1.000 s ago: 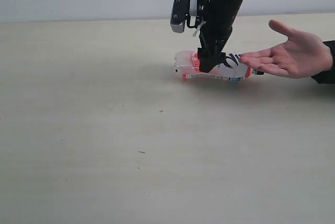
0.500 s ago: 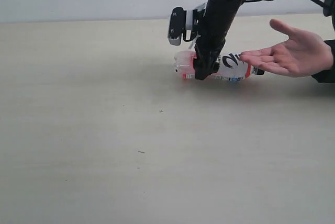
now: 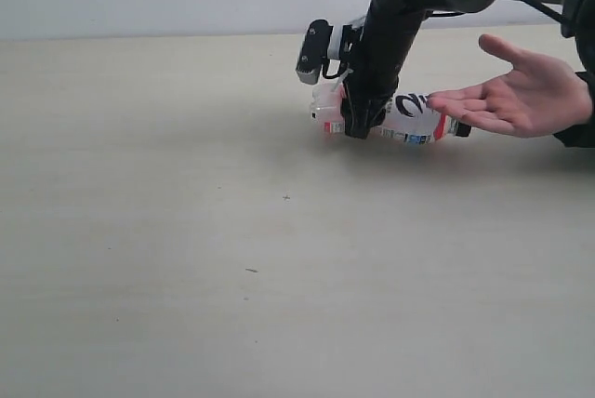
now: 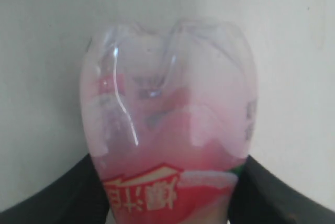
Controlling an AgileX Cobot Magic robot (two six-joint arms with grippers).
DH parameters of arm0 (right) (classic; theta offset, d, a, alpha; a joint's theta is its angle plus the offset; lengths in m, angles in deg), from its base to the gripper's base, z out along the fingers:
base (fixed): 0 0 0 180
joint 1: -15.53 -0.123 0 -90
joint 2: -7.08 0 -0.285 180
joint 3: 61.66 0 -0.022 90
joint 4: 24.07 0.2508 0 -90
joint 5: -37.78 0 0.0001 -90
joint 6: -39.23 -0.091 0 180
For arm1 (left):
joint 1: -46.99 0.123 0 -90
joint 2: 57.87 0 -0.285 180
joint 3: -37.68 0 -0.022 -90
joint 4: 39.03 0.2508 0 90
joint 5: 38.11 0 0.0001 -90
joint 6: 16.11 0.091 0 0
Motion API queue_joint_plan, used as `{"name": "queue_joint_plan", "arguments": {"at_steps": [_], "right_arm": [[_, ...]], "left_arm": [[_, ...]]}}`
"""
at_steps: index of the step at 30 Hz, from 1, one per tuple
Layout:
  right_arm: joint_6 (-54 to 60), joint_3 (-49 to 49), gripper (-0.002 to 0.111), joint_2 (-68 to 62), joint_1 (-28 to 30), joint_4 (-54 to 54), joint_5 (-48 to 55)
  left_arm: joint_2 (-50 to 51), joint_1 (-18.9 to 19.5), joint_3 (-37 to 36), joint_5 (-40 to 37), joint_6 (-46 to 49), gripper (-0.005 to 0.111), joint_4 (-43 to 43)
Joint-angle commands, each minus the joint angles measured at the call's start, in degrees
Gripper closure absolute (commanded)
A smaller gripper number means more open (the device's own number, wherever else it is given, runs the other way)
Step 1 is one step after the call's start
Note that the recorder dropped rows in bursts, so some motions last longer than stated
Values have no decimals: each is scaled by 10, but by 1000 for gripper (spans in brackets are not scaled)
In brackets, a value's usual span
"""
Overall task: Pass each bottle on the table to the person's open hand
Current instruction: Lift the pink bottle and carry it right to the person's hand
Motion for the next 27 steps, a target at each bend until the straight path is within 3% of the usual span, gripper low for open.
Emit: {"name": "queue_joint_plan", "arguments": {"at_steps": [1, 5, 16, 27], "right_arm": [[-15, -4, 108, 9, -1, -2, -10], [-45, -8, 108, 37, -1, 0, -9], [-321, -12, 108, 238, -1, 27, 50], [-421, 232, 108, 547, -1, 83, 7]], "left_arm": [[-4, 2, -2, 2, 0, 107, -4], [-4, 2, -2, 2, 0, 107, -4], [-4, 2, -2, 2, 0, 107, -4], [-4, 2, -2, 2, 0, 107, -4]]}}
